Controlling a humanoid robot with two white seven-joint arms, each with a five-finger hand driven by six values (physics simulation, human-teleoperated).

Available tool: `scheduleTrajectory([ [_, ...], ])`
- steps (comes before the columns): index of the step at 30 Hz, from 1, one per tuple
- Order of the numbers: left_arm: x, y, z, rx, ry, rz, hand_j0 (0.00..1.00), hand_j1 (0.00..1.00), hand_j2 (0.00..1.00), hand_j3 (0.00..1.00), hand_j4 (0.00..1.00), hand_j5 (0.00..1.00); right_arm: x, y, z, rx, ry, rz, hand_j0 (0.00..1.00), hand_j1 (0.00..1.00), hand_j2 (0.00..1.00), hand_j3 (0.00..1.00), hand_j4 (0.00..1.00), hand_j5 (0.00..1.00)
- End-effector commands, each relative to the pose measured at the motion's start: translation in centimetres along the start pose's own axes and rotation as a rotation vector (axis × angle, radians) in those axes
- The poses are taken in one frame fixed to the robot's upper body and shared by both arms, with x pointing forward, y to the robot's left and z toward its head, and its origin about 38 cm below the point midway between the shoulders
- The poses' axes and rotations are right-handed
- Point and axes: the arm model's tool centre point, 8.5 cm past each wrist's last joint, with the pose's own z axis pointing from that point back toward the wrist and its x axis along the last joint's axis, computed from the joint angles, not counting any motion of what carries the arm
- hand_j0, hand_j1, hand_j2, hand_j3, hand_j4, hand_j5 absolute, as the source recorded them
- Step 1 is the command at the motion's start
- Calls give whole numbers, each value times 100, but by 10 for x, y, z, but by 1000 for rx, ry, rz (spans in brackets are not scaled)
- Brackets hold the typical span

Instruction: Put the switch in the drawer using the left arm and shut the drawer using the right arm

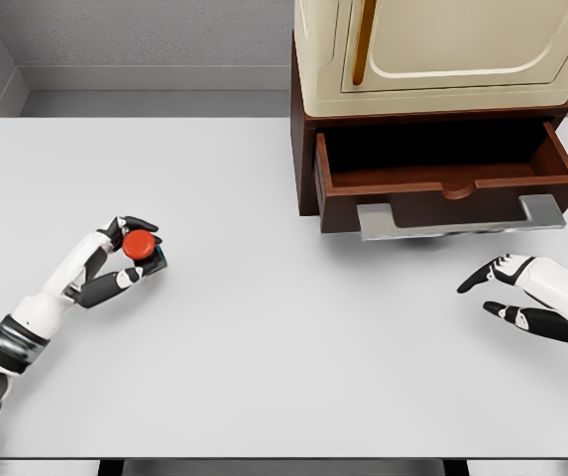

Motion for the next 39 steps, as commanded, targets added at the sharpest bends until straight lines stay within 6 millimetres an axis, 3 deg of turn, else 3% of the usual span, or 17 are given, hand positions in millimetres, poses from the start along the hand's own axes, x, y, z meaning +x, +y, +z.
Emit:
scheduleTrajectory([
  [1, 4, 0, -2, -1, -12, 1, 41, 41, 41, 41, 41, 41, 0, -2, 1, -1, 1, -2, 59, 59, 59, 59, 59, 59],
  [9, 12, 5, -19, 1, -47, -7, 41, 41, 41, 41, 41, 41, -1, -5, 2, 3, 4, 8, 57, 57, 57, 57, 57, 57],
  [19, 24, 3, -33, -13, -94, -12, 41, 41, 41, 41, 41, 41, 1, 8, -3, -48, -8, -39, 53, 53, 53, 53, 53, 53],
  [25, 30, -1, -44, -3, -129, 0, 41, 41, 41, 41, 41, 41, 0, -2, 0, -62, -1, -18, 53, 53, 53, 53, 53, 53],
  [39, 56, -12, -92, -78, -181, 6, 41, 41, 41, 41, 41, 41, 0, -5, 1, -74, 3, -14, 54, 54, 54, 54, 54, 54],
])
